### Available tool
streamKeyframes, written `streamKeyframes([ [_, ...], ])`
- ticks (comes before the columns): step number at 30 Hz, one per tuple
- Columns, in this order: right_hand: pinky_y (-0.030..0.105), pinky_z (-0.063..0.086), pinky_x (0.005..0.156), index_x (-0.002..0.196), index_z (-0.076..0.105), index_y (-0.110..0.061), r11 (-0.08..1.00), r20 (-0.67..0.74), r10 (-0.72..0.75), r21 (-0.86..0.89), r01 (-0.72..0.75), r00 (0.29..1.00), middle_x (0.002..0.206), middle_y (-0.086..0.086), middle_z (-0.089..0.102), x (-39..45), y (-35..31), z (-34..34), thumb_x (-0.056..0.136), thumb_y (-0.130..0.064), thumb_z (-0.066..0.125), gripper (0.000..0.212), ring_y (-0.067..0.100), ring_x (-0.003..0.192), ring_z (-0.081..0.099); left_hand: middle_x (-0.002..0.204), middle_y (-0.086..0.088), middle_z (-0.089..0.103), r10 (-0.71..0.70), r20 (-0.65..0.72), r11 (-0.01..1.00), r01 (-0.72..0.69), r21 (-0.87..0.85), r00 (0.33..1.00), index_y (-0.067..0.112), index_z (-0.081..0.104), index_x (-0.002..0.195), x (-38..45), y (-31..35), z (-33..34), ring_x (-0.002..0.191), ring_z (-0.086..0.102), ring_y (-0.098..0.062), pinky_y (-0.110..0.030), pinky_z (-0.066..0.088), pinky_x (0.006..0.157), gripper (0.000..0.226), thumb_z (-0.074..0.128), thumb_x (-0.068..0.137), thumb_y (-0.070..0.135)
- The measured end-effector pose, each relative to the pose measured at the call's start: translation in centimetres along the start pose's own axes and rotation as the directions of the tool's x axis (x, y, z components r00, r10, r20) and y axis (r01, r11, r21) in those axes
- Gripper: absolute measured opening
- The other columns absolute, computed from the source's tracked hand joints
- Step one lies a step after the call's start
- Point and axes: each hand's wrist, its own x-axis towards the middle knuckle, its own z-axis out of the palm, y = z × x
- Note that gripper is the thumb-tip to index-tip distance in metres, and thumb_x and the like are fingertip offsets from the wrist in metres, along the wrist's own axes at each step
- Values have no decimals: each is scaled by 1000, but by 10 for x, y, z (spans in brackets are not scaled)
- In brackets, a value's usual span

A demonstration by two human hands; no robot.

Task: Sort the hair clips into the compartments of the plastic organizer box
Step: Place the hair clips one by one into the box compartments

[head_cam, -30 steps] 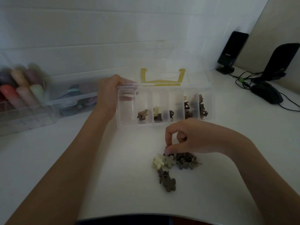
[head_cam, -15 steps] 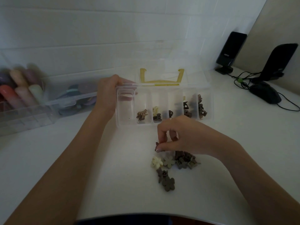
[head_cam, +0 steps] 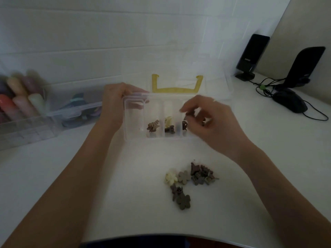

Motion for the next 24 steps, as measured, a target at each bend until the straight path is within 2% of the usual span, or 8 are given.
streamKeyframes([
  [2,20,51,58,91,61,-23,999,-150,20,33,-15,988,89,-11,58,3,6,-3,86,1,53,26,14,72,60,53,-2,67,-14,18,999,15,-35,1000,14,72,50,0,2,1,51,64,-14,-22,48,46,36,40,66,13],
  [5,38,55,63,88,62,-23,996,-270,47,81,-26,962,86,-19,56,5,13,-6,85,4,48,31,18,79,62,52,-2,67,16,42,1000,-16,-12,999,14,73,51,-1,4,2,49,61,-13,-20,46,45,37,39,66,14],
  [10,46,52,58,87,63,-23,996,-271,54,83,-32,961,83,-15,55,5,12,-5,81,6,47,34,16,73,59,52,0,67,65,46,997,-66,41,997,17,73,52,-2,6,-1,50,61,-13,-20,46,47,37,39,64,16],
  [13,41,54,62,88,64,-18,998,-251,28,63,-13,968,86,-16,54,4,11,-3,79,9,47,34,8,77,56,54,-1,68,44,76,998,-47,42,996,16,74,53,0,4,-7,53,62,-15,-21,47,50,29,48,52,30],
  [15,28,50,66,88,65,-16,1000,-247,-3,22,9,969,86,-16,54,4,12,-3,77,11,47,34,4,78,55,57,-1,69,54,92,995,-62,85,994,17,74,55,3,2,-11,58,62,-17,-24,45,55,34,47,49,35],
  [18,8,36,68,86,66,-14,999,-240,-27,-27,21,970,84,-11,56,4,13,-3,76,11,46,34,0,79,53,58,1,69,46,89,993,-55,101,995,18,74,55,7,0,-15,60,60,-16,-24,43,57,33,43,57,28],
  [22,9,35,61,82,66,-11,999,-272,12,45,0,962,81,-5,58,4,10,-2,75,6,42,31,5,77,54,54,1,66,27,116,995,-38,93,993,16,73,54,9,1,-17,55,58,-15,-21,42,53,32,44,56,28],
  [24,20,39,58,78,66,-14,999,-292,25,52,-10,956,74,4,60,4,11,-5,76,3,40,32,14,70,55,55,2,67,5,92,996,-13,85,996,16,73,53,7,1,-15,56,58,-13,-20,42,55,36,39,62,21],
])
